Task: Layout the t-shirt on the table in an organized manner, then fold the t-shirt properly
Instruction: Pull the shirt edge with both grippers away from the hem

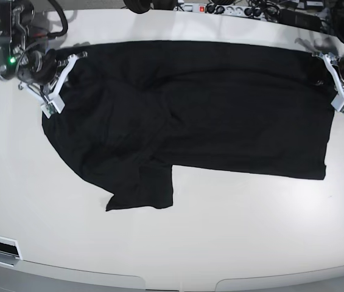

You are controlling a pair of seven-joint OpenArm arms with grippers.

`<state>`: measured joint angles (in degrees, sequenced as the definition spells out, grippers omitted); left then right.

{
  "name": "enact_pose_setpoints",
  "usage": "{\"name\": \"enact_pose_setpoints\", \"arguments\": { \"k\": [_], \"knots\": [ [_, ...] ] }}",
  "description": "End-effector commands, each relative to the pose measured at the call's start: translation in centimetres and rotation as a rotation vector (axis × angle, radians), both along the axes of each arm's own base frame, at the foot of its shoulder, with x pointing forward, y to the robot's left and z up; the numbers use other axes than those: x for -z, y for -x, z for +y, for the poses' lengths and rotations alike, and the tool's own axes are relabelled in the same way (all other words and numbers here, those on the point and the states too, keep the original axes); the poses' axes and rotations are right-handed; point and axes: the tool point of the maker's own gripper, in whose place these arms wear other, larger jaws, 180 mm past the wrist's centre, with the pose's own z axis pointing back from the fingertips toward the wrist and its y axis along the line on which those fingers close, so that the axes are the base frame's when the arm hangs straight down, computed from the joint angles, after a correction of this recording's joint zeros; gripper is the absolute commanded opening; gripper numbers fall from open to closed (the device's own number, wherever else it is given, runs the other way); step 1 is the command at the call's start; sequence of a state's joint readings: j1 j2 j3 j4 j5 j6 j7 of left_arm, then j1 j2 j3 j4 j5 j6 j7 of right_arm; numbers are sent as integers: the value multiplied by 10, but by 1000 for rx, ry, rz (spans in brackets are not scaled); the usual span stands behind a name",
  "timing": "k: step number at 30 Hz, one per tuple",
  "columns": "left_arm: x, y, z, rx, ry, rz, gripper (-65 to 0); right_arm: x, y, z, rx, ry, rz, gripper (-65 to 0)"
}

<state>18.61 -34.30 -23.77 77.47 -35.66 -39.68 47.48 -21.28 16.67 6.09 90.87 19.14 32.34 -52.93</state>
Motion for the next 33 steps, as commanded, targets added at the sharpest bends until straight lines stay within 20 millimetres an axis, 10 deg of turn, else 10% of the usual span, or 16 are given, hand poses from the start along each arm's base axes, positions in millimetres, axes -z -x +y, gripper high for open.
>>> {"name": "enact_pose_setpoints", "arguments": {
  "k": [1,7,19,27,33],
  "knots": [
    [-10,-8,4,12,-4,-29,-650,9,33,-14,-28,82,111,-650],
    [-1,9,3,35,-21,46,-650,5,62,-13,-52,98,141,-650],
    [11,69,4,24,12,185,-650,-5,60,-58,-88,235,136,-650],
    [-40,12,-3,5,67,-43,-650,-5,58,-58,-86,227,127,-650],
    [-14,-8,-9,18,10,-14,-650,-7,49,-48,-72,175,105,-650]
  ]
}}
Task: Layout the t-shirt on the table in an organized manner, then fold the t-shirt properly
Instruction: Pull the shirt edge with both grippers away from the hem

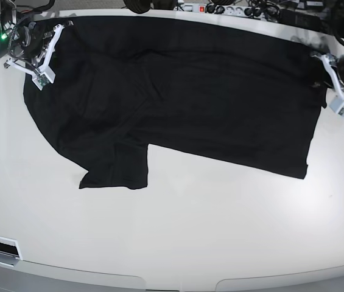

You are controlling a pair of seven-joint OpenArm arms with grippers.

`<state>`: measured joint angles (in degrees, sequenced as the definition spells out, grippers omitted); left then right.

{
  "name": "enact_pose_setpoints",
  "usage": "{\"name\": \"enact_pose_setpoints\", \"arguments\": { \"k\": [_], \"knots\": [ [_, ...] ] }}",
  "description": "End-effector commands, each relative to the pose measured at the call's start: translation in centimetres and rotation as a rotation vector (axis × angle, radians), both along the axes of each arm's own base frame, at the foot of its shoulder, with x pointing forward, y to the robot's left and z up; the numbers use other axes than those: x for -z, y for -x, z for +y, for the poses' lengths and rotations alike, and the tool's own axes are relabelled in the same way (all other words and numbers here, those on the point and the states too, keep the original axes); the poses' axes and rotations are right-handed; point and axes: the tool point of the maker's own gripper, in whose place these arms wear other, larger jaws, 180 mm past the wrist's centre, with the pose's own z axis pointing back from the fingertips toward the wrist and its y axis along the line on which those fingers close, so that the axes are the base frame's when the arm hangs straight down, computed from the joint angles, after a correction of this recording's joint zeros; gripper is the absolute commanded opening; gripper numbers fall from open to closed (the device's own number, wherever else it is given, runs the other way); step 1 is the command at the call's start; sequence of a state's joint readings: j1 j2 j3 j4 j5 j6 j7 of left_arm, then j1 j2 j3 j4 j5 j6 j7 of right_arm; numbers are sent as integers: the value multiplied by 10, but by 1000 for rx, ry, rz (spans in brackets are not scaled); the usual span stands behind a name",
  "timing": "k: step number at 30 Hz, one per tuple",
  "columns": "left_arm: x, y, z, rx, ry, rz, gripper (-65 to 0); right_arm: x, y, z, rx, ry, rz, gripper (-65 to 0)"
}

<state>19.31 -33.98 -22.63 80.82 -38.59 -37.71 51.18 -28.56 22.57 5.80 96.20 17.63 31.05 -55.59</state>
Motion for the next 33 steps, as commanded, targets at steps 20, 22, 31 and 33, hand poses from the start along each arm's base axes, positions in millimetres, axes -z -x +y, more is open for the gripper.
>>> {"name": "enact_pose_setpoints", "arguments": {
  "k": [20,22,31,33],
  "knots": [
    [48,68,25,-20,-113,239,-650,2,9,-11,-3,48,44,-650],
    [48,74,26,-17,-121,261,-650,2,10,-11,-3,50,47,-650],
    [39,87,24,38,-139,272,-650,2,24,-8,-28,31,126,-650],
    [38,87,24,45,-142,269,-650,2,29,-8,-35,29,150,-650]
  ]
}}
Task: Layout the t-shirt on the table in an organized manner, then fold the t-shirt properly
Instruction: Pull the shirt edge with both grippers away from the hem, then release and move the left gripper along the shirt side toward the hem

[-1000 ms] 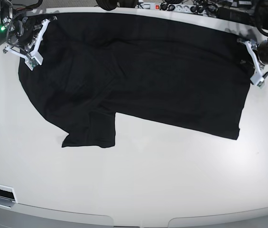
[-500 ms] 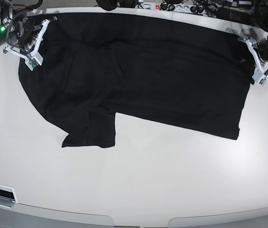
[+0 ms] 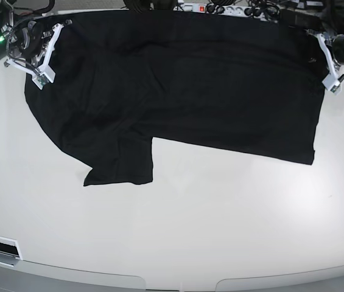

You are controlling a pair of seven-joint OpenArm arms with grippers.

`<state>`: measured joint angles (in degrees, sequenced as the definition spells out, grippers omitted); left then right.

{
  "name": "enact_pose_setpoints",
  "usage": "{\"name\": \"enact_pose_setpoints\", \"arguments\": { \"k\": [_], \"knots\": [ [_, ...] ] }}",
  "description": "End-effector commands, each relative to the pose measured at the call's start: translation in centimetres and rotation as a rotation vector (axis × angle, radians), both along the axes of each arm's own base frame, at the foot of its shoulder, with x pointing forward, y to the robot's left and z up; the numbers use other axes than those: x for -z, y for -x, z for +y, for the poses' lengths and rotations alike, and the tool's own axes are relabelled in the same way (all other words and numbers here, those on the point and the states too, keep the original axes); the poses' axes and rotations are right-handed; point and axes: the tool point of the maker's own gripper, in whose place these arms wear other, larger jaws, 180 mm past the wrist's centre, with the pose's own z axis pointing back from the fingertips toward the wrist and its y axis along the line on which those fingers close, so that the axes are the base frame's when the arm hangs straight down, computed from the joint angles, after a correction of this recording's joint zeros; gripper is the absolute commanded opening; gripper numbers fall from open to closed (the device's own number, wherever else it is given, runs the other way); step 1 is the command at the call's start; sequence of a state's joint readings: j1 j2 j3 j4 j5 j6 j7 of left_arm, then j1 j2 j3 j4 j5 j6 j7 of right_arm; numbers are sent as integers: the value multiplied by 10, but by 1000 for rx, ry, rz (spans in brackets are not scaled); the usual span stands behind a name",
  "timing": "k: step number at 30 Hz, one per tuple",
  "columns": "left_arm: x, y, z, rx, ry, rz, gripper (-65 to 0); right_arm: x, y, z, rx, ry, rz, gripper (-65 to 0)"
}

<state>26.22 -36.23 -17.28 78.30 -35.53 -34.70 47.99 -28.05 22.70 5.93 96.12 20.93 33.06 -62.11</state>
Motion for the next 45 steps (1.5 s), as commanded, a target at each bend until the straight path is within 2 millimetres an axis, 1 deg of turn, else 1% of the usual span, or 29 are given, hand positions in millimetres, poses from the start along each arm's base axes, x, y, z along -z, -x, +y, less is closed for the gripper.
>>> {"name": "enact_pose_setpoints", "arguments": {
  "k": [1,9,11,12,14,15,16,17,19,21,24,27,28,30,31,32,33,35,38,40,43,45],
  "knots": [
    [4,20,19,32,-90,89,-650,1,16,-9,-18,42,65,-650],
    [-2,14,26,35,-98,78,-650,0,15,-14,-13,55,63,-650],
    [-5,10,25,28,-83,67,-650,0,14,-16,-15,61,61,-650],
    [-8,7,26,27,-80,59,-650,-2,10,-18,-11,66,51,-646],
    [-16,-3,27,23,-68,32,-650,-6,3,-23,27,91,27,-531],
    [-19,-8,28,13,-67,17,-650,-10,-3,-24,38,99,4,-486],
    [-23,-12,31,-5,-77,7,-650,-14,-8,-25,35,104,-17,-467],
    [-27,-16,34,-27,-78,-4,-650,-18,-14,-26,26,106,-39,-466],
    [-38,-26,36,-72,-47,-39,-650,-28,-24,-25,13,113,-80,-466],
    [-53,-40,37,-125,18,-94,-650,-40,-38,-20,7,111,-137,-466],
    [-86,-71,43,-181,102,-221,-650,-58,-58,-10,-7,101,-227,-466],
    [-115,-103,61,-226,95,-357,-650,-73,-71,0,-17,78,-305,-466],
    [-122,-113,65,-231,83,-395,-590,-75,-73,3,-16,66,-315,-466],
    [-128,-129,70,-233,58,-448,-432,-77,-74,9,-9,35,-323,-466],
    [-128,-137,72,-243,55,-465,-361,-77,-74,12,-3,17,-324,-466],
    [-126,-144,74,-260,52,-476,-307,-77,-74,16,3,-6,-323,-466],
    [-122,-151,78,-284,46,-478,-281,-77,-74,20,9,-28,-321,-466],
    [-109,-162,83,-317,34,-455,-275,-78,-73,24,14,-53,-319,-466],
    [-88,-177,87,-359,44,-421,-275,-78,-72,24,13,-49,-315,-466],
    [-77,-186,91,-395,68,-398,-275,-78,-72,24,13,-49,-315,-466],
    [-69,-197,97,-442,113,-386,-275,-78,-73,24,14,-49,-315,-466],
    [-68,-204,104,-489,140,-392,-275,-78,-73,24,14,-50,-315,-466]
  ]
}}
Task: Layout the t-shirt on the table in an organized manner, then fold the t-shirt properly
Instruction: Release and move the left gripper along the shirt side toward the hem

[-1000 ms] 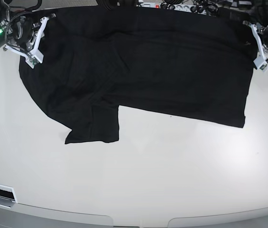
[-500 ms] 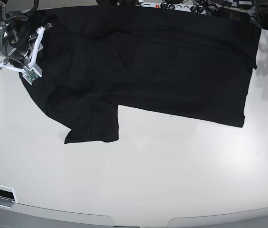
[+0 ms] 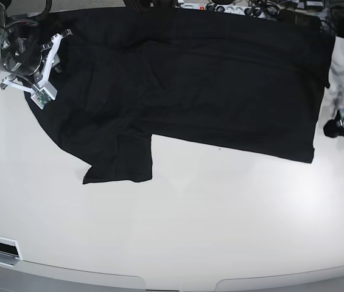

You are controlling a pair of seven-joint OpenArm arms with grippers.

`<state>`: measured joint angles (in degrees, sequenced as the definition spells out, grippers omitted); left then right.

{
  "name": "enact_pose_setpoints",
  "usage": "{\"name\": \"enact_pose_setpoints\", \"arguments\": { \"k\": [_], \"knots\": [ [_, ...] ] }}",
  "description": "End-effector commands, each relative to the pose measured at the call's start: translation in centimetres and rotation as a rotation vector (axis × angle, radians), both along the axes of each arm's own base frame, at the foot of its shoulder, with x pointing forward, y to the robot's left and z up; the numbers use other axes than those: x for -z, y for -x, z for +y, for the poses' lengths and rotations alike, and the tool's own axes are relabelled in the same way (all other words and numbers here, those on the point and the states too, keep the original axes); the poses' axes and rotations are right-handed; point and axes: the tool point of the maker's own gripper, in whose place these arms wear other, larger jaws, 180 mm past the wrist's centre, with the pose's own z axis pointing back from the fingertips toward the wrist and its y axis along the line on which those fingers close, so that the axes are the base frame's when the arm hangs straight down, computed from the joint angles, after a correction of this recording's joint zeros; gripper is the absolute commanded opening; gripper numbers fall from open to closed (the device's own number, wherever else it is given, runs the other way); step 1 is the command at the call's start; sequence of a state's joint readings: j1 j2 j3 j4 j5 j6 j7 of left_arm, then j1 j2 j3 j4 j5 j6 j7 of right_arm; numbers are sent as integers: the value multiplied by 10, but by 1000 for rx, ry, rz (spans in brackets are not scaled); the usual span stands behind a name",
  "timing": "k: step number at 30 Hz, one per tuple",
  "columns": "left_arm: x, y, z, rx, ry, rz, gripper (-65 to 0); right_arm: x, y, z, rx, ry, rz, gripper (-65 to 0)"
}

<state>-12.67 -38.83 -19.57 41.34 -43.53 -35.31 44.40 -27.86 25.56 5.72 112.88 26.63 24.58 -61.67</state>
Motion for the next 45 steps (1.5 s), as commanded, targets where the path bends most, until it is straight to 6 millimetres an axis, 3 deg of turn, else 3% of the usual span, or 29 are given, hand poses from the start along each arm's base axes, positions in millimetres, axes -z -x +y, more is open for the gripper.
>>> {"name": "enact_pose_setpoints", "arguments": {
  "k": [1,5,11,15,21,28,30,32,35,39,42,45],
  "knots": [
    [-20,-15,15,-22,-7,-64,-275,-7,-6,-1,-8,0,-29,-466],
    [-8,-23,8,-76,55,-60,-275,-7,-6,-1,-8,-1,-30,-466],
    [23,-31,-33,-59,87,-42,-275,-7,-6,-1,-8,0,-28,-466],
    [30,-41,-59,-50,131,-54,-275,-6,-4,-2,-8,5,-19,-466],
    [19,-68,-93,31,173,-99,-275,-6,-4,-2,-8,5,-20,-466],
    [-14,-106,-118,172,155,-170,-279,-6,-4,-1,-8,4,-20,-466],
    [-21,-113,-120,177,156,-188,-318,-6,-5,-1,-8,4,-22,-466],
    [-25,-118,-120,178,155,-198,-412,-7,-6,-1,-8,-1,-29,-466],
    [-25,-118,-119,182,146,-195,-643,-9,-11,2,-10,-17,-59,-466],
    [-23,-115,-115,189,128,-177,-650,-16,-24,7,-23,-37,-112,-466],
    [-22,-111,-111,189,122,-163,-650,-24,-44,7,-6,-25,-174,-457],
    [-17,-104,-106,192,113,-134,-650,-38,-75,-2,75,7,-272,-334]
  ]
}}
